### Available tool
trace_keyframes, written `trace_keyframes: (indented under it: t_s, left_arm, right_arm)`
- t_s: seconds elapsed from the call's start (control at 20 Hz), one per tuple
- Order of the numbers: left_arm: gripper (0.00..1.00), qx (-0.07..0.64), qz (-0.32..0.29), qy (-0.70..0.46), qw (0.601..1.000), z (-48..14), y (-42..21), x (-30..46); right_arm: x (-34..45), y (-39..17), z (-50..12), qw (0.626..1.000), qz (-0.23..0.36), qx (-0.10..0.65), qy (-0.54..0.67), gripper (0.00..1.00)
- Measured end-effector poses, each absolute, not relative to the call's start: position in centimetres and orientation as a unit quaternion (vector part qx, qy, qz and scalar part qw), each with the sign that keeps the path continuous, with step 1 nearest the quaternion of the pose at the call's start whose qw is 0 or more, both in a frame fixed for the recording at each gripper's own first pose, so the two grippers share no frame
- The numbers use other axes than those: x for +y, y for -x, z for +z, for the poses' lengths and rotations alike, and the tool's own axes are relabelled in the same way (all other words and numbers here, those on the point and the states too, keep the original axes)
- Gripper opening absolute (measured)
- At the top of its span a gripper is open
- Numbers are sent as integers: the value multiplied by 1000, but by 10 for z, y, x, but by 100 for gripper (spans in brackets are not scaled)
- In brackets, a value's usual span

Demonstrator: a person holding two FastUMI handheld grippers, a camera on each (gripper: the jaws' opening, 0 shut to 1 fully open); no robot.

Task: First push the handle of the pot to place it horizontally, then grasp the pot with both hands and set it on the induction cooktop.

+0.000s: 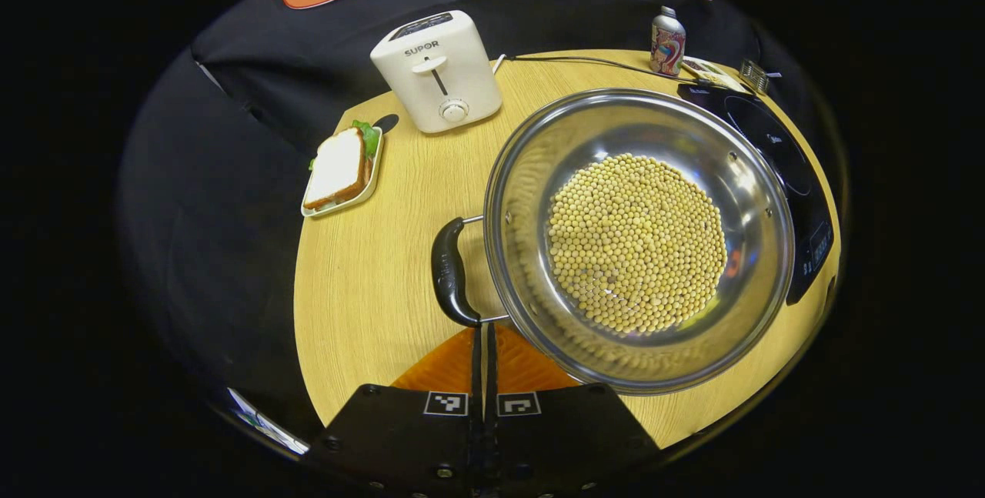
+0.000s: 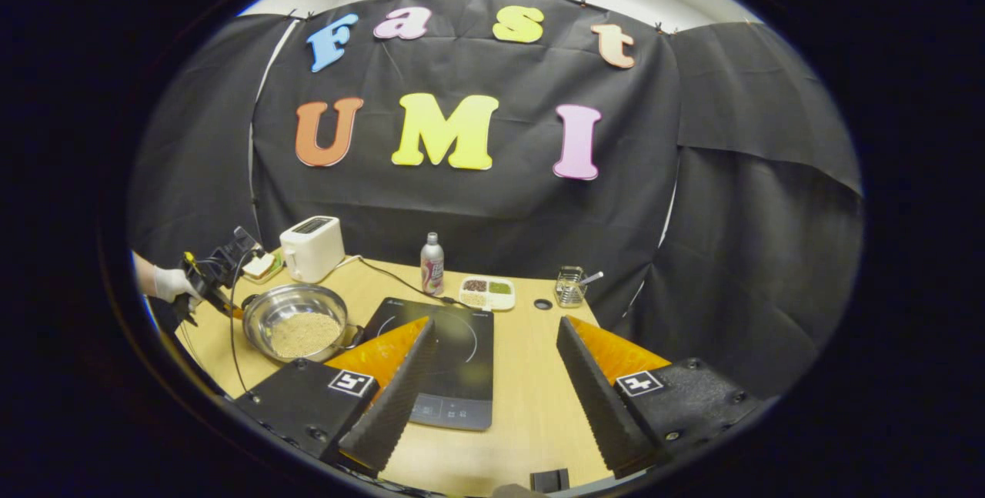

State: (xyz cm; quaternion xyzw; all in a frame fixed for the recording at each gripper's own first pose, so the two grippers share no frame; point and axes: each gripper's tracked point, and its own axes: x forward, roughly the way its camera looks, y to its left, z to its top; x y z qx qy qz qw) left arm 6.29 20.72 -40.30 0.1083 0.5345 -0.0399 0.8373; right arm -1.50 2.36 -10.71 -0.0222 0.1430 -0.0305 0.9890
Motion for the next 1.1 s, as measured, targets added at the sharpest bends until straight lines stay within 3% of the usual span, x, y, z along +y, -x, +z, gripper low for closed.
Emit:
trace_keyframes:
  t_s: [0.3,0.55,0.6,0.7,0.8,0.85,0.9,0.95,1.0,1.1]
  left_arm:
    - [0,505,-31,-97,857,-388,-60,212]
    - [0,443,3,-87,892,-352,-58,222]
    - [4,434,0,-78,898,-346,-60,219]
    - [17,418,-8,-57,907,-337,-62,211]
    - [67,413,-1,-41,910,-331,-64,213]
    - [81,414,3,-34,910,-333,-66,216]
    - [80,413,9,-29,910,-333,-68,218]
    - [94,416,13,-23,909,-333,-69,219]
    - [99,420,14,-15,907,-336,-73,219]
    - [96,427,18,-15,904,-341,-78,219]
  right_arm:
    - [34,5,-103,990,-29,138,11,98]
    - [70,-9,-119,985,14,169,-9,99]
    - [80,-13,-122,984,25,175,-5,97]
    - [101,-21,-131,981,48,188,0,97]
    - [125,-31,-143,976,72,207,-5,99]
    - [137,-37,-149,972,83,218,-10,99]
    - [149,-43,-161,968,91,234,-14,99]
    - [161,-50,-170,963,101,251,-19,97]
    - [174,-55,-176,958,113,262,-23,99]
    - [195,-71,-189,951,131,279,-19,99]
